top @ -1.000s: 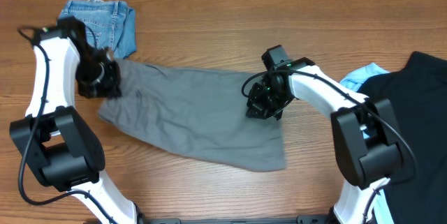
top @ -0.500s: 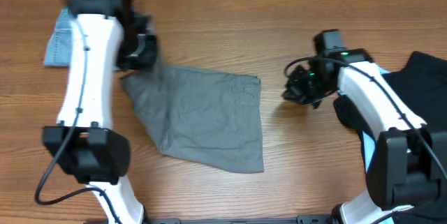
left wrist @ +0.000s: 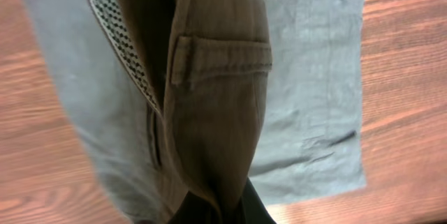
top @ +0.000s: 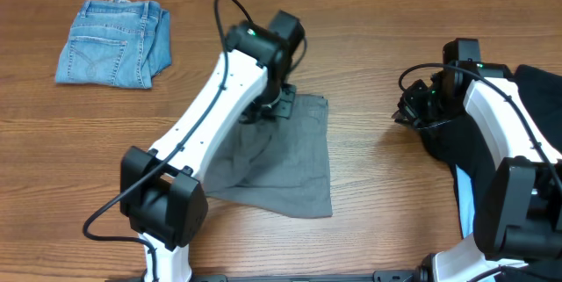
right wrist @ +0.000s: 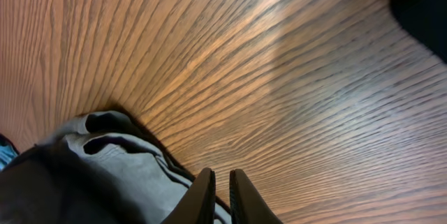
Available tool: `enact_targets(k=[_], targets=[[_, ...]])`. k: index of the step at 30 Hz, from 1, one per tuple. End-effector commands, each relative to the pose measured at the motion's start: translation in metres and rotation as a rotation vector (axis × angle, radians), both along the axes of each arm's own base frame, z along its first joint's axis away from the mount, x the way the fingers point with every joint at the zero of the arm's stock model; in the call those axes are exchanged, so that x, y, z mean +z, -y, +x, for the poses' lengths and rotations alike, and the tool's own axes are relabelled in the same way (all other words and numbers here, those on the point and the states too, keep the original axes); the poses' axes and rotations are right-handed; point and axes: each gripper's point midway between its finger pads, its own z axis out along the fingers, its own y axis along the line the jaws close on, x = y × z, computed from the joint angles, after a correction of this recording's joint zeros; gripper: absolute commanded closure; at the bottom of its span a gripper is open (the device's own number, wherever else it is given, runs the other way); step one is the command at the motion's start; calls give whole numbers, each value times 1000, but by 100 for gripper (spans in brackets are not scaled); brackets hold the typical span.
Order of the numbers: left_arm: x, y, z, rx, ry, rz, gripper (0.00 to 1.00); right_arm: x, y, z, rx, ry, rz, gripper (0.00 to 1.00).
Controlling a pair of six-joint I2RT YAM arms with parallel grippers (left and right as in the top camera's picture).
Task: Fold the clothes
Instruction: 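Fold the left half of the shorts rightward over the right half with the left gripper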
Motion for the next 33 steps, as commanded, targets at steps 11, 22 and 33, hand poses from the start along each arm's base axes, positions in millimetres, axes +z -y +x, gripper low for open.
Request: enact_targets(k=[11, 22, 33], targets=[[-40, 56, -32, 181, -132, -164, 92, 7, 5, 5, 26, 43, -31, 88], [-44, 68, -49, 128, -148, -150, 96, 7, 5, 5, 43, 50, -35, 87], [-34, 50, -43, 94, -126, -94, 96, 24, -56, 8, 418, 275, 181, 88]])
